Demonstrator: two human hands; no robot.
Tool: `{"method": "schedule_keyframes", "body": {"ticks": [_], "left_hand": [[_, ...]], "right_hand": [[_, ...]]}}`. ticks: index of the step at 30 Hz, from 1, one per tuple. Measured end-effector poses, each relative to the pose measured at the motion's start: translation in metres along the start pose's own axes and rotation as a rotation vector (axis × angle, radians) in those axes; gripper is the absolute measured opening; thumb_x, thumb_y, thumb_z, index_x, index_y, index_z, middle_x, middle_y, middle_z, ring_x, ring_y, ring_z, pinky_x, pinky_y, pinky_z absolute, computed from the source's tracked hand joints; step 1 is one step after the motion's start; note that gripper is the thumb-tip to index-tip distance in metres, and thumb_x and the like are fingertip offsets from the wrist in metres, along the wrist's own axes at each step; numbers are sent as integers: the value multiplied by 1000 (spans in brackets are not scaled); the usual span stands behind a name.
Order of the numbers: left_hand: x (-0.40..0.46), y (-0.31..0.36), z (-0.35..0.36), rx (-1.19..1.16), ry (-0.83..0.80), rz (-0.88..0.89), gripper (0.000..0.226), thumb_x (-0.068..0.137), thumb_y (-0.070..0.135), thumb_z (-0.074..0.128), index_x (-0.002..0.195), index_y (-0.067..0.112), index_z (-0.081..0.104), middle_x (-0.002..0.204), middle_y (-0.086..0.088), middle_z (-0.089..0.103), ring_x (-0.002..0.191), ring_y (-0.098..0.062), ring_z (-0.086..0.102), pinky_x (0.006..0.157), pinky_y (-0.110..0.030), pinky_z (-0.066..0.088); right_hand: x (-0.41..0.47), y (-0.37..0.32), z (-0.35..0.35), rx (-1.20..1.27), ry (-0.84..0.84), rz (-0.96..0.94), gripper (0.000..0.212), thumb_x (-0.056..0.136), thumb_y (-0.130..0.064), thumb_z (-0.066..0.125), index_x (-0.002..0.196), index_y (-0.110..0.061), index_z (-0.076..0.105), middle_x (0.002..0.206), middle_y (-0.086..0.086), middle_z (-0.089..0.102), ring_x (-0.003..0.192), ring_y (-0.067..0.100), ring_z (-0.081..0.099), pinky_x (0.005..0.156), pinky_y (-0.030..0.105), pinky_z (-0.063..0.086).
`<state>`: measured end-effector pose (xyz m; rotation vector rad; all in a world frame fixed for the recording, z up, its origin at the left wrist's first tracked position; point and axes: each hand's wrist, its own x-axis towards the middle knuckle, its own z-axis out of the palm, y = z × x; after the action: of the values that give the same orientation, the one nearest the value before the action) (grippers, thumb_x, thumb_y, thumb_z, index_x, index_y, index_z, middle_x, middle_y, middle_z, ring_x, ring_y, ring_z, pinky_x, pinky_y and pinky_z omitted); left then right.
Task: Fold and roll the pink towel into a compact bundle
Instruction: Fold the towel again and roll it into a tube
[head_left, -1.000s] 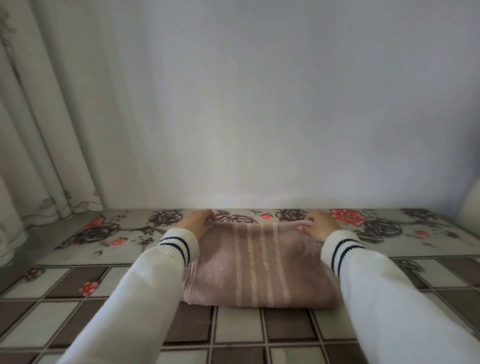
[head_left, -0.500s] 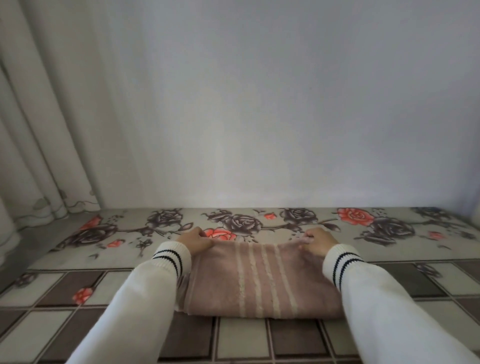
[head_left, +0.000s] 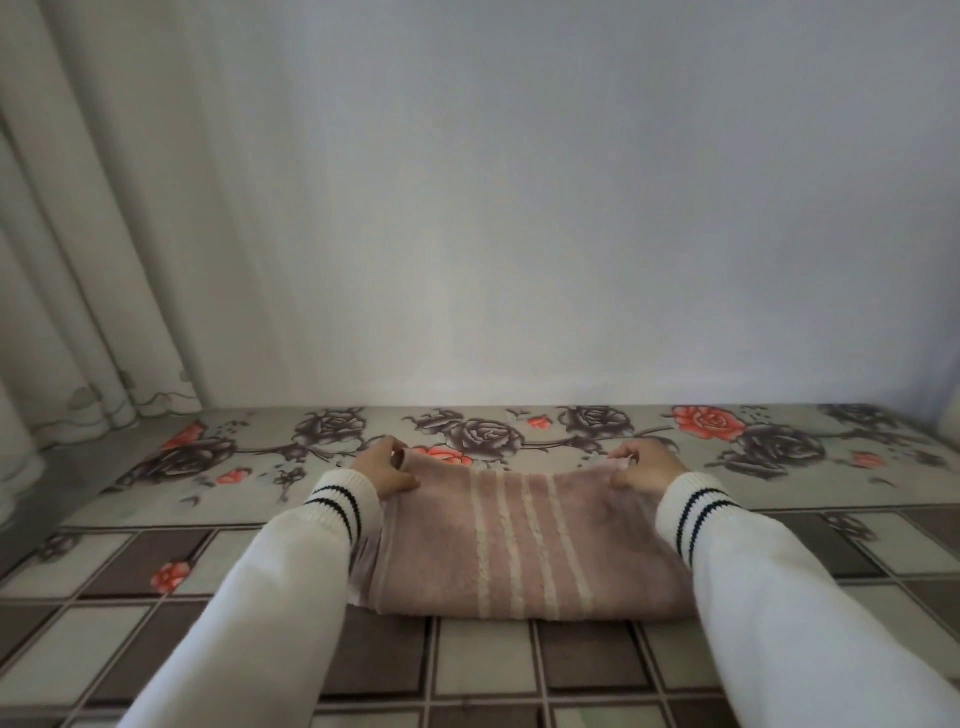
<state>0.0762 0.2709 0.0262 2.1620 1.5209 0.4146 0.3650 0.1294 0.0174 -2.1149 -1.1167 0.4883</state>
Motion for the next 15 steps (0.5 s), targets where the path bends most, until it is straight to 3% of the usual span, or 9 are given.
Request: {"method": "schedule_keyframes", "body": {"ticks": [2,4,7,11,15], "left_hand": [[-2,2,-4,-8,0,-5,55,79,20,69,127,2,48,121,-14,56,107,-21,54,94,-28,41],[-5,2,-5,-22,-36,-40,52,82,28,66,124,0,51,119,-14,59,100,-21,55,93,-29,44],[-10,-1,-4,-24,-102,-143,58,83,40,62,126,2,51,126,-15,59,114,-29,57,96,-33,45],[-16,-2,-5,-70,-73,-217,62,79,40,66,124,-1,52,125,-17,60,115,-30,57,98,-35,46],[-23,-2,-6,-177,-40,-235,62,77,24,71,128,-1,46,129,-19,56,118,-31,55,102,-42,46]], "right_hand": [[0,3,-4,136,-3,58,38,70,3,71,107,0,64,104,17,65,94,25,60,79,27,45],[0,5,-5,255,-12,127,49,68,4,73,114,1,59,106,18,61,100,27,59,90,36,49],[0,11,-5,268,-63,190,54,67,1,74,117,5,56,118,24,60,112,36,58,101,47,45],[-7,12,-6,124,-138,254,64,68,-16,76,123,8,52,122,23,61,110,33,60,99,44,48],[-17,6,-7,95,-102,272,66,73,-17,74,128,8,47,129,22,56,116,33,55,99,36,46]]}}
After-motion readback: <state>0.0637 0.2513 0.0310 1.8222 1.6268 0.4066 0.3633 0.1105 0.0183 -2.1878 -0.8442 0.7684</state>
